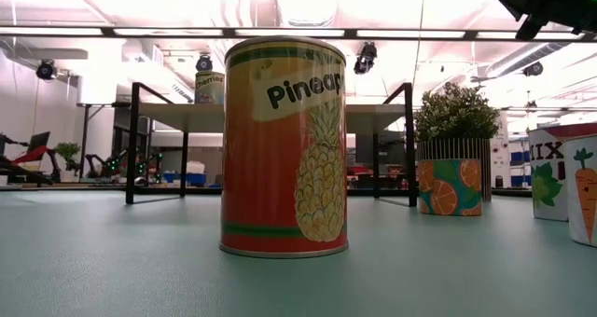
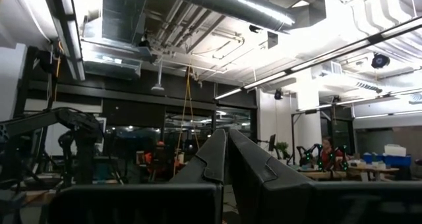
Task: Pick and place cans onto a shelf
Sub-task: Put the canned peaches on the shelf
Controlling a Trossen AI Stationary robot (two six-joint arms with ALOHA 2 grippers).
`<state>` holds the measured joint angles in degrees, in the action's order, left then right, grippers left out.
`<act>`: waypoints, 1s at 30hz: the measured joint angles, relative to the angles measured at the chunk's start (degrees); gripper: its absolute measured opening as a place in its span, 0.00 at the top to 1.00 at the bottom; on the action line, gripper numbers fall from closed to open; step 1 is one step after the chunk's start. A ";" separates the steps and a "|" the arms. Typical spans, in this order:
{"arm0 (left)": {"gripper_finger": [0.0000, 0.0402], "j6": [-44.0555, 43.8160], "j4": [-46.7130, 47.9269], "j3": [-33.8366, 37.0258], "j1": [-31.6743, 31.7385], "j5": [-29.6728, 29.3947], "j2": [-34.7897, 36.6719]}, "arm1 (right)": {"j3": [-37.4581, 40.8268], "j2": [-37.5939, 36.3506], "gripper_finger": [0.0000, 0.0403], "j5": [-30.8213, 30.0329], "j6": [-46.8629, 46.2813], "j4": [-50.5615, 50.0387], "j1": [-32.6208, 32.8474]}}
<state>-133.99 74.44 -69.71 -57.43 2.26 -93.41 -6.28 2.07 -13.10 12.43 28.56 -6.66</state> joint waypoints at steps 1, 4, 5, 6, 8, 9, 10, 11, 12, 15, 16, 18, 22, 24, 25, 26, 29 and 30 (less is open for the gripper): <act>0.23 0.00 -0.01 0.00 0.00 -0.02 0.00 | 0.00 0.00 0.98 0.00 0.00 0.00 0.00; 0.25 0.07 -0.01 0.00 0.03 0.00 0.12 | 0.00 0.00 0.98 0.00 0.00 0.00 0.00; 0.25 0.07 -0.02 -0.01 0.04 0.00 0.16 | 0.02 0.00 0.98 0.00 0.00 0.00 0.00; 0.25 0.07 0.05 -0.14 0.04 -0.02 0.17 | 0.01 0.00 0.98 0.00 0.00 0.00 0.00; 0.24 0.59 -0.09 -1.04 0.05 -0.07 0.17 | 0.02 0.00 0.98 0.00 -0.44 -0.02 0.00; 0.24 0.92 0.06 -1.72 0.19 -0.10 0.20 | 0.02 0.00 0.98 0.00 -0.47 0.00 0.00; 0.24 1.24 0.23 -2.52 0.49 -0.11 0.22 | 0.02 0.00 0.98 0.00 -0.46 0.00 0.00; 0.24 1.43 0.50 -3.65 0.90 -0.09 0.22 | 0.02 0.00 0.98 0.01 -0.46 -0.01 0.00; 0.24 1.88 0.50 -4.98 1.45 -0.26 0.22 | 0.02 0.00 0.98 0.00 -0.46 -0.02 0.00; 0.24 5.76 0.80 -9.71 3.78 -3.16 0.20 | 0.02 0.00 0.98 0.00 -0.46 0.00 0.00; 0.24 7.89 1.19 -11.60 4.73 -4.96 0.07 | 0.02 0.02 0.98 0.00 -0.46 -0.02 0.00; 0.24 13.19 2.08 -15.59 6.86 -9.08 -0.26 | 0.02 0.02 0.98 0.00 -0.46 -0.02 0.00; 0.24 26.60 6.04 -23.74 12.66 -16.16 -1.50 | 0.02 0.02 0.98 0.00 -0.46 -0.02 0.00; 0.24 33.71 9.62 -28.14 15.90 -18.26 -2.47 | 0.02 0.02 0.98 0.00 -0.46 -0.04 0.00; 0.24 37.19 11.87 -30.39 17.61 -19.11 -3.09 | 0.02 0.02 0.98 0.01 -0.46 -0.02 0.00; 0.24 40.60 13.78 -32.54 19.30 -19.82 -3.72 | 0.02 0.02 0.98 0.00 -0.46 -0.04 0.00; 0.24 51.62 15.20 -38.46 24.53 -22.10 -5.09 | 0.02 0.02 0.98 0.00 -0.51 -0.05 0.00; 0.24 55.96 14.90 -40.25 26.31 -22.59 -5.39 | 0.02 0.02 0.98 0.00 -0.68 -0.11 0.00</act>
<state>-78.03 89.34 -109.96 -31.12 -20.33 -98.80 -6.26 2.09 -13.10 11.74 28.44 -6.66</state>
